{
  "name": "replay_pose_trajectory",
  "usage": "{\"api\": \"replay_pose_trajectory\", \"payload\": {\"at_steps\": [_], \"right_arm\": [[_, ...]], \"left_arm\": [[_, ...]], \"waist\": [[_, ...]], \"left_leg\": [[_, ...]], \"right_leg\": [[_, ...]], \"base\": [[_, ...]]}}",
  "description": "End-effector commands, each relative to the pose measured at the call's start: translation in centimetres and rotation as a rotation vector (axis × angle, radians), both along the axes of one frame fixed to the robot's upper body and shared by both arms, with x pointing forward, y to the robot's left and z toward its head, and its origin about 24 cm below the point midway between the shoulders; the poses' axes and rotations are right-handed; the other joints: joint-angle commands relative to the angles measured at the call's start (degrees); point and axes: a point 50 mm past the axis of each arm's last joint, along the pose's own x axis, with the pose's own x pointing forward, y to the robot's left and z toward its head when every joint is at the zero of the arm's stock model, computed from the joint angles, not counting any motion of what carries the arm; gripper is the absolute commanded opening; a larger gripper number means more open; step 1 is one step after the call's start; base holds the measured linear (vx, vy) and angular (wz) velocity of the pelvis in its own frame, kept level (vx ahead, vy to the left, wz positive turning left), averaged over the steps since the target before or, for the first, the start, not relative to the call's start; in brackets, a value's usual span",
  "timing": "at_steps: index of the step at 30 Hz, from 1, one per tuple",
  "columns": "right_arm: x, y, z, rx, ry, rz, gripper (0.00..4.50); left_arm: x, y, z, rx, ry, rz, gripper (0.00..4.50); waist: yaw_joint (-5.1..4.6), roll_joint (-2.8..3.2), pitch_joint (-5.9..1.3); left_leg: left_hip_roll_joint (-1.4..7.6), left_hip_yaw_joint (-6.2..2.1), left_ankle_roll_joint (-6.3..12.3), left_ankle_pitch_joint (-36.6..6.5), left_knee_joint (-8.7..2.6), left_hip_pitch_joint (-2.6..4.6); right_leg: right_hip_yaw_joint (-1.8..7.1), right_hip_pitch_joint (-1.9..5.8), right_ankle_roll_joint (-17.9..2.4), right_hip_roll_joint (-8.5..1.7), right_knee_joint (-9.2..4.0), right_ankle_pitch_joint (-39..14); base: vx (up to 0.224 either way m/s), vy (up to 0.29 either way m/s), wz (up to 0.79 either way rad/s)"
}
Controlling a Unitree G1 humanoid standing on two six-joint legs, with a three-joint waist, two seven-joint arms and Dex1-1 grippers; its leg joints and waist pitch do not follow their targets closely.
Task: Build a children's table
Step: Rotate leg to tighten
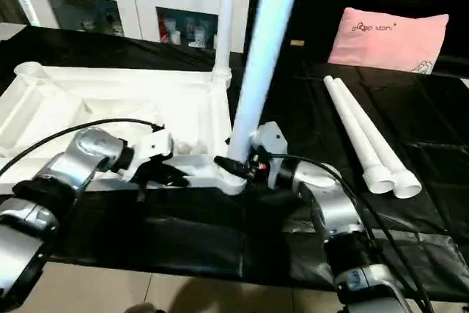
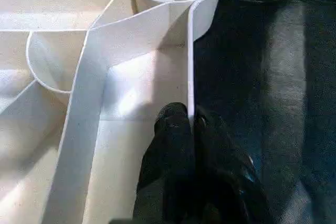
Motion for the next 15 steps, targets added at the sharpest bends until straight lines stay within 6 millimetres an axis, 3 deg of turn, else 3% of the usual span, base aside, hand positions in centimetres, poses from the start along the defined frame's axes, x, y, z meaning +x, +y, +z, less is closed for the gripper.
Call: {"api": "replay_pose_trajectory", "payload": {"at_steps": [1, 4, 5, 7, 15], "right_arm": [[-3.4, 0.7, -4.6, -0.092, 0.212, 0.161, 1.91], [-3.9, 0.8, -4.7, -0.098, 0.222, 0.210, 1.91], [-4.1, 0.9, -4.7, -0.105, 0.222, 0.234, 1.91], [-4.6, 1.0, -4.8, -0.137, 0.223, 0.292, 1.91], [-4.5, 1.0, -4.6, -0.136, 0.222, 0.305, 1.91]], "left_arm": [[0.1, -0.7, 1.5, -0.011, -0.064, -0.074, 0.00], [-0.2, -0.9, 1.4, -0.005, -0.053, -0.122, 0.00], [-0.4, -1.0, 1.4, -0.002, -0.045, -0.139, 0.00], [-0.8, -1.0, 1.2, 0.014, -0.023, -0.179, 0.00], [-0.8, -1.2, 0.6, 0.038, -0.015, -0.170, 0.00]], "waist": [[0.08, 1.84, -3.43], [0.04, 2.06, -3.07], [0.15, 2.81, -3.06], [0.12, 2.33, -3.23], [-0.04, 2.17, -3.37]], "left_leg": [[3.12, -1.24, -0.13, -18.2, -4.57, 1.06], [3.07, -1.22, -0.38, -20.9, -4.82, 1.51], [3.01, -1.35, -0.79, -22.0, -4.78, 1.79], [3.06, -1.28, -0.60, -20.8, -4.82, 1.69], [3.04, -1.26, -0.07, -19.5, -4.78, 1.69]], "right_leg": [[3.14, 2.72, -11.1, -5.45, -5.06, -14.4], [3.00, 2.73, -11.6, -5.38, -5.35, -16.6], [3.09, 2.71, -11.4, -5.64, -5.48, -18.7], [3.22, 2.90, -11.2, -5.50, -5.42, -17.8], [3.16, 2.74, -10.4, -5.57, -5.54, -19.9]], "base": [[0.000, 0.000, 0.00], [0.000, 0.000, 0.00], [0.000, 0.000, 0.00], [0.000, 0.000, 0.00], [0.000, 0.000, 0.00]]}}
